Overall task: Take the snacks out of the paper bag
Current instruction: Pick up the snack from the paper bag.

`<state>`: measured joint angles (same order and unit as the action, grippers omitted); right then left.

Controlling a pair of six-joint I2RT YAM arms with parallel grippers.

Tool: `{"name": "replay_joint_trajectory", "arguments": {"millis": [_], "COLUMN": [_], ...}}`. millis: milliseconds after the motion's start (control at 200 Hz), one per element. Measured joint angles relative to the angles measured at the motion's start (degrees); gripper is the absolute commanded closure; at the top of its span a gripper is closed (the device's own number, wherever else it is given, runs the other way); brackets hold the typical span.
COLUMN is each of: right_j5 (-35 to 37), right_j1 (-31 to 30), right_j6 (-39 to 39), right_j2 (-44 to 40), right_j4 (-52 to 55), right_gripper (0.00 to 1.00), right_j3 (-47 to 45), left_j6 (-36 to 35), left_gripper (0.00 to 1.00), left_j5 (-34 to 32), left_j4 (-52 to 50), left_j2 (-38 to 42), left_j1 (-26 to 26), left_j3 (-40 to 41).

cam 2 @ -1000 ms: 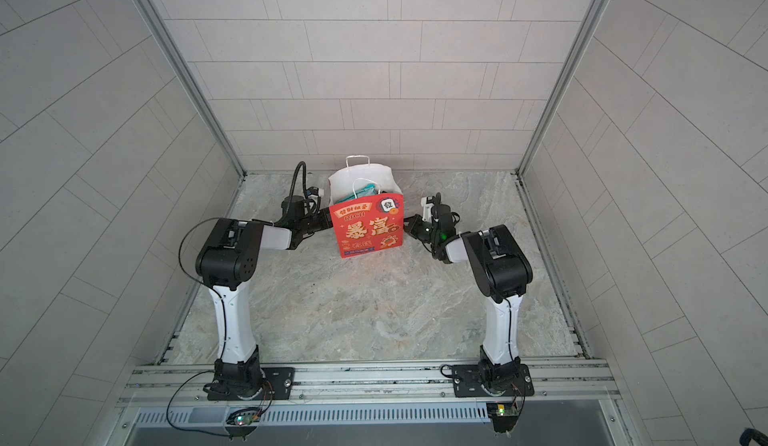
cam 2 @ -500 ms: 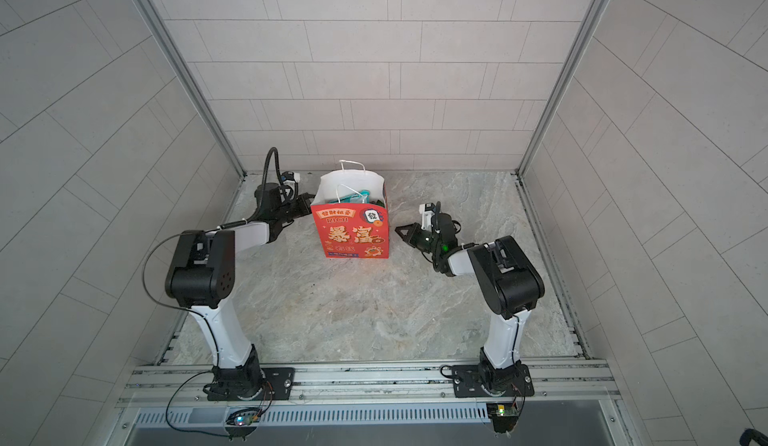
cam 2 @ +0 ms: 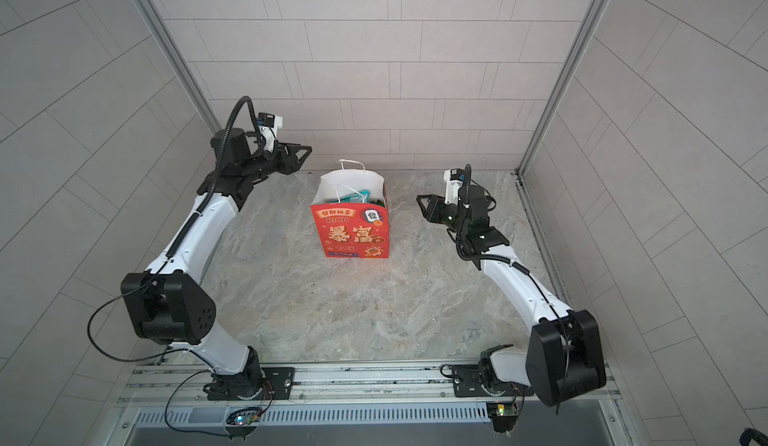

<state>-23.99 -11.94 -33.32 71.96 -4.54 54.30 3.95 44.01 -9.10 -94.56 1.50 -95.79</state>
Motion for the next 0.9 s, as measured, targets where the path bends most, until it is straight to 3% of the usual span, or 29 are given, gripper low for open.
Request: {"name": "replay_joint_trajectory", "arguments": {"millis": [100, 240, 510, 756, 901], "right_j5": [0.6, 0.7, -0.5, -1.5, -1.2], "right_j1": [-0.5, -2.1, -2.6, -3.5, -5.0], "right_j6": [2.8, 5.0, 4.8, 4.0, 4.4], "right_j2": [-2.4, -5.4, -10.4, -10.5, -9.7], "right_j4": [3.2, 5.8, 4.7, 1.6, 1.3], "right_gripper": [0.52, 0.52, 0.52, 0.52, 0.53], "right_j3": [-1.0, -5.1, -13.1, -14.4, -14.4], "left_j6": [-8.4, -21.4, -35.6, -41.4, -43.6], "left_gripper": [0.34, 0.32, 0.32, 0.51, 0.59], "left_j5": [2.7, 2.1, 0.0, -3.6, -5.2], "left_j4": [-9.8, -25.7, -43.6, -50.3, -52.0], "left_j2": [-3.3, -11.1, -21.2, -24.9, -25.9], "left_j1": [1.3, 5.0, 8.0, 9.8, 11.8], "left_j3": [-9.6, -19.5, -26.0, -36.2, -38.2]}}
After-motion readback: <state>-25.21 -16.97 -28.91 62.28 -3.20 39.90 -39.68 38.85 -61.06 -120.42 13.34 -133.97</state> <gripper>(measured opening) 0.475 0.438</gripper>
